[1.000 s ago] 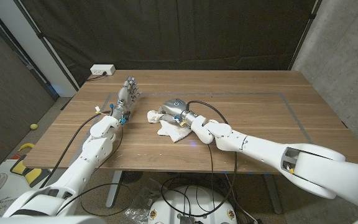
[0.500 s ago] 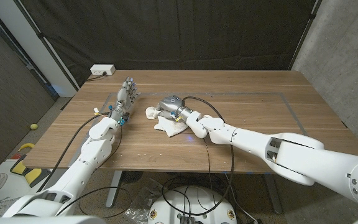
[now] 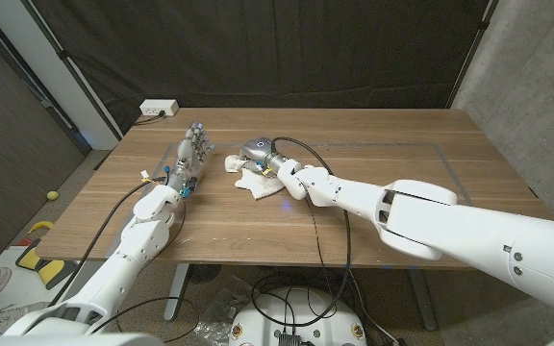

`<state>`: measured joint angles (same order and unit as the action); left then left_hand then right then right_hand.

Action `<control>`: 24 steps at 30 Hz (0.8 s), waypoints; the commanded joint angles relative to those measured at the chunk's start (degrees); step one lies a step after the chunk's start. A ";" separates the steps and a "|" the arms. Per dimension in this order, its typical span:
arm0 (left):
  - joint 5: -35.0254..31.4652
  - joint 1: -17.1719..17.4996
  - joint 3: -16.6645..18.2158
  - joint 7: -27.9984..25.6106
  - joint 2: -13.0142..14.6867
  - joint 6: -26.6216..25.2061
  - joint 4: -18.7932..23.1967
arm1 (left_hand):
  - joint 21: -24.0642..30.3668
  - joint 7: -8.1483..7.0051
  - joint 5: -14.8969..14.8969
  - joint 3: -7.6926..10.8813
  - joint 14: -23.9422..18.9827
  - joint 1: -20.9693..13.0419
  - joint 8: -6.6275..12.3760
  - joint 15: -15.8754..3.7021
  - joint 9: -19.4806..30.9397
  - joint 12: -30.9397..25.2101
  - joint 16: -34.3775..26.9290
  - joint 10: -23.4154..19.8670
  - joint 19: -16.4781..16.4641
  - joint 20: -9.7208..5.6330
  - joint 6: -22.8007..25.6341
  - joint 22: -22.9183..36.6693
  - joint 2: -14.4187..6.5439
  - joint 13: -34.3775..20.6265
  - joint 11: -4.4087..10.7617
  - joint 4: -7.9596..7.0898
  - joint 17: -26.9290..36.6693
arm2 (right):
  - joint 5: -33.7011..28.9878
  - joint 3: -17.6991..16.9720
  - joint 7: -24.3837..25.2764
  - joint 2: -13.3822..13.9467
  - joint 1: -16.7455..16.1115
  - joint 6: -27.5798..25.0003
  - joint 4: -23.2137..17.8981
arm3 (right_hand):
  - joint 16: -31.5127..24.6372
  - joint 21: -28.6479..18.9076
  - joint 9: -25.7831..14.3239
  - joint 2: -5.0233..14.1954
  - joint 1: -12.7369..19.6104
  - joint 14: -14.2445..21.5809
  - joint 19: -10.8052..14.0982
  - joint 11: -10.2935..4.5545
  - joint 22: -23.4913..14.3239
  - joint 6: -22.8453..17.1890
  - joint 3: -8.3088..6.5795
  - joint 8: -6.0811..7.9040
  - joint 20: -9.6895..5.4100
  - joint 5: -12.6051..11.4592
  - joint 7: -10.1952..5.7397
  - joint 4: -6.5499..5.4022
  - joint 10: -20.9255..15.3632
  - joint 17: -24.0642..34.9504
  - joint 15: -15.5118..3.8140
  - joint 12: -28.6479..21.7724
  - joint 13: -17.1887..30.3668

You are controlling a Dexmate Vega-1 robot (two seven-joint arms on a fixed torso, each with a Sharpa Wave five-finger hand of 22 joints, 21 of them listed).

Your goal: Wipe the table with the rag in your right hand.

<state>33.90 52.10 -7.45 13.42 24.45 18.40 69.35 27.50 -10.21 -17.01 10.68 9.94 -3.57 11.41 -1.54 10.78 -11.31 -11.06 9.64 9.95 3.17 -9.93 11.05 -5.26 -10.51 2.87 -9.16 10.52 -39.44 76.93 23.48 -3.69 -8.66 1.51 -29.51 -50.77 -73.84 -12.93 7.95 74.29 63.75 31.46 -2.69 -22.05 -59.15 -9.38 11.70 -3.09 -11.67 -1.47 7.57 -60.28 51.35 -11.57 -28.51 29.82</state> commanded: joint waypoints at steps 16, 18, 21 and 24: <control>0.69 2.32 0.62 -0.82 1.73 -0.85 3.31 | -0.46 0.14 -0.19 -0.12 8.01 -0.34 -0.27 -0.61 0.11 -0.37 0.09 10.30 7.92 -0.51 -5.82 0.27 -1.97 -0.20 -0.16 -0.01 0.16 | 13.95 13.10 -20.72 -2.51 10.04 -11.22 4.48 | 0.55 -0.66 -0.29 0.50 0.36 -0.47 -0.39 -3.77 0.69 -2.86 0.47 0.43 -8.85 -0.35 -3.43 -0.29 -7.62 0.17 -1.67 0.27 0.12; 0.75 2.34 0.63 -0.77 1.78 -0.88 3.31 | -0.47 0.13 -0.19 -0.13 7.97 -0.33 -0.25 -0.63 0.11 -0.38 0.07 10.29 7.90 -0.52 -5.76 0.27 -1.98 -0.20 -0.07 -0.02 0.16 | 14.09 12.87 -20.07 -2.53 9.84 -11.43 4.48 | 0.74 -0.88 -0.28 0.63 0.34 -0.54 -0.15 -3.66 0.77 -2.81 0.48 0.41 -8.85 -0.36 -3.40 -0.37 -7.97 0.00 -1.67 0.35 -0.16; 0.81 2.21 0.62 -0.63 1.76 -0.81 3.04 | -0.50 0.14 -0.19 -0.15 8.00 -0.33 -0.25 -0.60 0.11 -0.40 0.08 10.24 7.85 -0.48 -5.76 0.27 -1.98 -0.20 -0.46 -0.02 0.16 | 14.53 11.99 -18.54 -2.48 9.39 -11.58 4.48 | 2.20 -0.73 -0.24 0.73 0.36 -1.09 -0.27 -2.95 1.38 -1.85 0.42 0.13 -8.75 -0.37 -3.51 -0.41 -7.28 -1.70 -1.69 1.40 -1.18; 0.94 1.80 0.56 -0.23 1.70 -0.80 2.47 | -0.53 0.16 -0.19 -0.16 8.00 -0.34 -0.25 -0.63 0.11 -0.35 0.08 10.35 7.84 -0.44 -5.76 0.28 -1.99 -0.20 0.06 -0.02 0.16 | 14.39 10.78 -14.85 -2.28 8.65 -11.57 4.48 | 5.48 0.21 -0.19 0.78 -1.28 -1.65 -1.73 -2.05 3.05 0.90 0.60 -0.42 -8.19 0.13 -3.27 -1.34 -5.13 -5.57 -1.75 3.92 -3.23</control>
<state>34.57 54.18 -6.90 12.73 25.98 17.67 72.27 27.05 -10.21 -17.01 10.69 9.95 -3.70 11.41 -1.54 10.78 -11.31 -11.06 9.64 9.95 3.17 -9.93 11.05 -5.39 -10.51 2.87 -9.17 10.52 -26.86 89.00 4.81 -6.13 0.34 -9.14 -25.24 -47.29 -74.23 -12.97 8.21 74.31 63.29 30.77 -2.69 -19.92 -57.91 -8.86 11.85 -2.84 -11.63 -2.71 7.05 -60.28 48.13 -11.12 -26.04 27.80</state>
